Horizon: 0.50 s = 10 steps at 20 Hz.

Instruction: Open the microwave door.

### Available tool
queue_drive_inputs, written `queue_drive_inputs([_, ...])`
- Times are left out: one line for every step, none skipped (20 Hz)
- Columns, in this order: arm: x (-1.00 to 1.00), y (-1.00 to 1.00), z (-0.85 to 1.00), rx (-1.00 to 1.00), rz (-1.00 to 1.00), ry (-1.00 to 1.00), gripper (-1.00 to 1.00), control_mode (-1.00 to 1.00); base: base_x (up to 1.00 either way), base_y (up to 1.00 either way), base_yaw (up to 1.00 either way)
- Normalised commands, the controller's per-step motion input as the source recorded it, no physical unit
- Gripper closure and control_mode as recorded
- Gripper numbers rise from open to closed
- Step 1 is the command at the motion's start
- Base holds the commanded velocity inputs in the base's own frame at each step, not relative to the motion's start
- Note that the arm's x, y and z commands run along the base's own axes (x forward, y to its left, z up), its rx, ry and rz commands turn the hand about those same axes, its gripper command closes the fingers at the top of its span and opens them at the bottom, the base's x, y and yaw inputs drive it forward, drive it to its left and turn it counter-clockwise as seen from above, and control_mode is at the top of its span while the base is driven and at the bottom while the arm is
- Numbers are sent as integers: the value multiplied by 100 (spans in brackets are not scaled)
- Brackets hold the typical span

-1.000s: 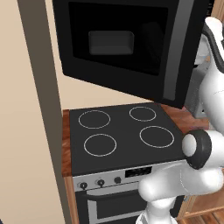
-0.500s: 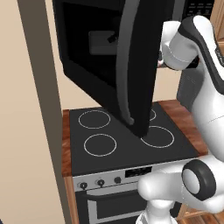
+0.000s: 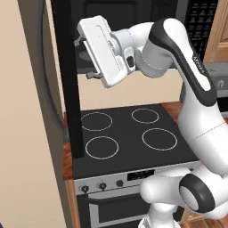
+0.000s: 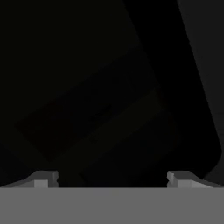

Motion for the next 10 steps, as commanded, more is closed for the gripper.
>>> queue_drive_inputs([0, 0, 0, 0, 0, 0, -100, -100, 0, 0, 0])
queue_drive_inputs([0, 0, 0, 0, 0, 0, -100, -100, 0, 0, 0])
queue_drive_inputs([0, 0, 0, 0, 0, 0, -100, -100, 0, 0, 0])
queue_drive_inputs([0, 0, 0, 0, 0, 0, -100, -100, 0, 0, 0])
queue_drive_inputs([0, 0, 0, 0, 0, 0, -100, -100, 0, 0, 0])
queue_drive_inputs([0, 0, 0, 0, 0, 0, -100, -100, 0, 0, 0])
queue_drive_inputs([0, 0, 0, 0, 0, 0, -100, -100, 0, 0, 0])
queue_drive_inputs([0, 0, 0, 0, 0, 0, -100, -100, 0, 0, 0])
queue_drive_inputs([0, 0, 0, 0, 0, 0, -100, -100, 0, 0, 0])
queue_drive_inputs([0, 0, 0, 0, 0, 0, -100, -100, 0, 0, 0])
